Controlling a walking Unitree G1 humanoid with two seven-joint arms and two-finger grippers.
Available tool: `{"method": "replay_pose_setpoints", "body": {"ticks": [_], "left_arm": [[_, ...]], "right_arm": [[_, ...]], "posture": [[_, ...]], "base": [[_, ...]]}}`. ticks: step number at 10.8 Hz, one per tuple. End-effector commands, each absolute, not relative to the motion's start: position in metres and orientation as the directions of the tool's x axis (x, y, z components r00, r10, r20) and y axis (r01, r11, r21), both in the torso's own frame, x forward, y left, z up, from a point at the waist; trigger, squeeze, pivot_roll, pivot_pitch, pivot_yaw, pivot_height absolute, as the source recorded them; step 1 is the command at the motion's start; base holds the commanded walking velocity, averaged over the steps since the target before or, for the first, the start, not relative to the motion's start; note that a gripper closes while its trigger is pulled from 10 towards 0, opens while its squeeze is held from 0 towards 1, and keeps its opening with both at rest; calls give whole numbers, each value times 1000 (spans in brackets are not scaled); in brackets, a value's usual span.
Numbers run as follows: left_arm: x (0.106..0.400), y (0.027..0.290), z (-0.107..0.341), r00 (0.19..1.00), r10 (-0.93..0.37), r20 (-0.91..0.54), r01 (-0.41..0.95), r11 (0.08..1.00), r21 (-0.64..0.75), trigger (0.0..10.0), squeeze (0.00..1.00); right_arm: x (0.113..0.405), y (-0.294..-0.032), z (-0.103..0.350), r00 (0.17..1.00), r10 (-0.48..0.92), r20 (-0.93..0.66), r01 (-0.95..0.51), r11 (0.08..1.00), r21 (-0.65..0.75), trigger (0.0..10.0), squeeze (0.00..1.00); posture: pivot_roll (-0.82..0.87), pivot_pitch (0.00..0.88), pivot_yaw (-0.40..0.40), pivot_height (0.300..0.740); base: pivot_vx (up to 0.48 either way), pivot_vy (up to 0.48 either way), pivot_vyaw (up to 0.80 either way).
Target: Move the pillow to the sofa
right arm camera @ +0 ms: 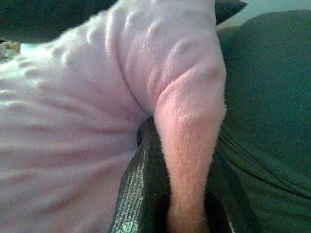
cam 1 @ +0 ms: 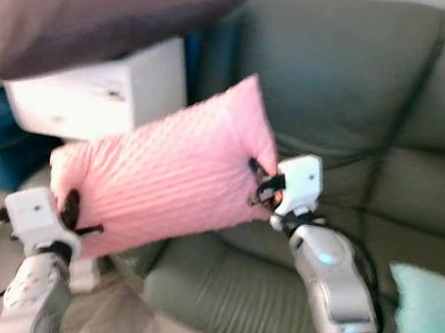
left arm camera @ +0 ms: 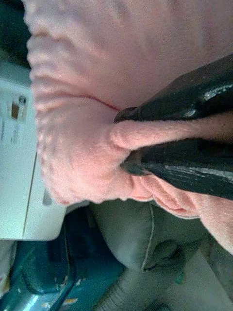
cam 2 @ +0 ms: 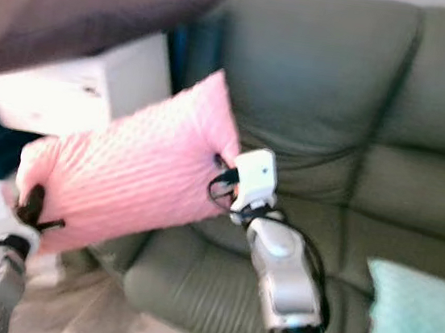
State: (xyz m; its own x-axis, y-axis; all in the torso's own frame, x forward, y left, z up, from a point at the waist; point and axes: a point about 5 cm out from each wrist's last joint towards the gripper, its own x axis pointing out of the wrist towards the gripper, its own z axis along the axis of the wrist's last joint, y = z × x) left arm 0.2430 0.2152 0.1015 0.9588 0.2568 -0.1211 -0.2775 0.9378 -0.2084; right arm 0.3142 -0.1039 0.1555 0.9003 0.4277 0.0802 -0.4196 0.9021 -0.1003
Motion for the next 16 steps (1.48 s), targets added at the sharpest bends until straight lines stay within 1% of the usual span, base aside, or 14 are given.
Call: {"method": "replay_pose_setpoints", "body": {"ticks": [1,2,3,6,8,11,14,15,16], "left_arm": [[243,221,100,953,275,-128,-296,937,-187,10000,0],[244,217,98,958,255,-133,-277,942,-190,10000,0],[244,216,97,959,247,-139,-271,943,-192,10000,0],[247,213,93,963,226,-148,-253,948,-195,10000,0],[255,212,94,970,200,-137,-225,953,-204,10000,0],[254,213,92,976,175,-129,-200,957,-212,10000,0],[254,211,92,981,154,-121,-178,960,-217,10000,0],[255,208,93,985,138,-104,-159,960,-231,10000,0],[256,205,88,987,112,-117,-137,964,-228,10000,0]], "right_arm": [[316,-109,161,913,393,109,-384,918,-101,10000,0],[317,-112,159,927,363,95,-355,930,-91,10000,0],[317,-116,157,936,342,79,-337,939,-71,10000,0],[316,-117,155,938,339,76,-333,940,-78,10000,0],[317,-119,156,943,325,76,-319,944,-89,10000,0],[316,-123,153,953,297,54,-292,952,-93,10000,0],[315,-121,152,952,302,57,-295,950,-102,10000,0],[313,-121,153,952,296,74,-285,950,-124,10000,0],[312,-135,149,976,205,69,-191,966,-172,10000,0]], "posture": [[-190,46,83,740],[-194,44,85,740],[-197,43,86,740],[-204,36,88,740],[-209,35,85,740],[-209,37,86,740],[-208,38,86,740],[-209,38,85,740],[-207,36,83,740]], "base": [[0,0,0],[0,0,0],[0,0,-769],[0,0,-769],[0,0,-769],[0,0,-763],[0,0,-763],[0,0,0],[0,0,0]]}}
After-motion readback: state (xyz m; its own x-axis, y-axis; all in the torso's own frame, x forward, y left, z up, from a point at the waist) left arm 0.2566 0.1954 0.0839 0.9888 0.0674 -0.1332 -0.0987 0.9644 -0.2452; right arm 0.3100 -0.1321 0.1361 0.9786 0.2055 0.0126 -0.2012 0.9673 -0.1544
